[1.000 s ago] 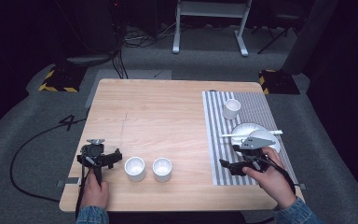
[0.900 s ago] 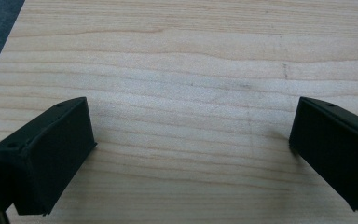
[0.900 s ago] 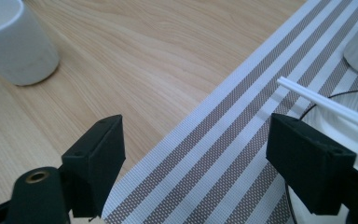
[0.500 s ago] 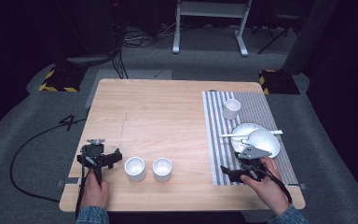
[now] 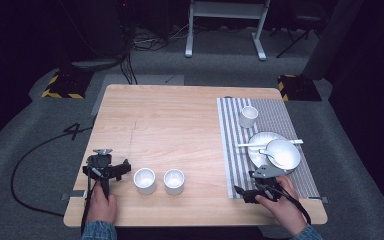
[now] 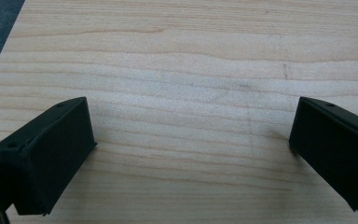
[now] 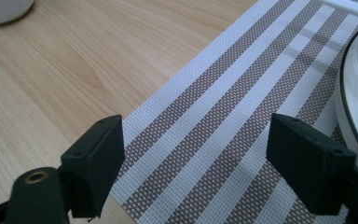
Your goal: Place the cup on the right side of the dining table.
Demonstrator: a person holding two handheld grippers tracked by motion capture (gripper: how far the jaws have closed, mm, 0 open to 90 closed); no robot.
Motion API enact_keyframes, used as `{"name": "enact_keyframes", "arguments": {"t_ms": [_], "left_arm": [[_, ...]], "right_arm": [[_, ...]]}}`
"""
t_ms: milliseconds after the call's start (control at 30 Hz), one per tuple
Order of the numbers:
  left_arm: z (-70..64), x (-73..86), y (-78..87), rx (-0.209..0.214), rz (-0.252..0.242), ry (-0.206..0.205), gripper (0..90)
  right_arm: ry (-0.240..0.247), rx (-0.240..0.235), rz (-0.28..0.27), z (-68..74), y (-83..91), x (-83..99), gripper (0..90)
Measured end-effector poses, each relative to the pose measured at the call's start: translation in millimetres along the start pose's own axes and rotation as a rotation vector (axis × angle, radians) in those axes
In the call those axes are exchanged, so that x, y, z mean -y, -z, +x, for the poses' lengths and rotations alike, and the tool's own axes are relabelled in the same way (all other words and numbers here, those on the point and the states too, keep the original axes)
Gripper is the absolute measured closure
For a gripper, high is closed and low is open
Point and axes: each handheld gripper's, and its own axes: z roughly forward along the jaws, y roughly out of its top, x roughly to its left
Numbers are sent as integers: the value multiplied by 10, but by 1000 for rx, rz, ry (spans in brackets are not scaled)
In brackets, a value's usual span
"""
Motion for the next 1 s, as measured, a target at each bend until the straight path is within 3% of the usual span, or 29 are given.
{"name": "enact_keyframes", "arguments": {"t_ms": [300, 467, 1000], "left_arm": [[0, 0, 0, 0, 0, 0, 1], [0, 0, 0, 0, 0, 0, 1], [-1, 1, -1, -1, -1, 0, 1]], "right_arm": [[36, 2, 16, 14, -75, 117, 154], [15, -5, -13, -2, -85, 161, 144], [14, -5, -14, -3, -85, 161, 144]]}}
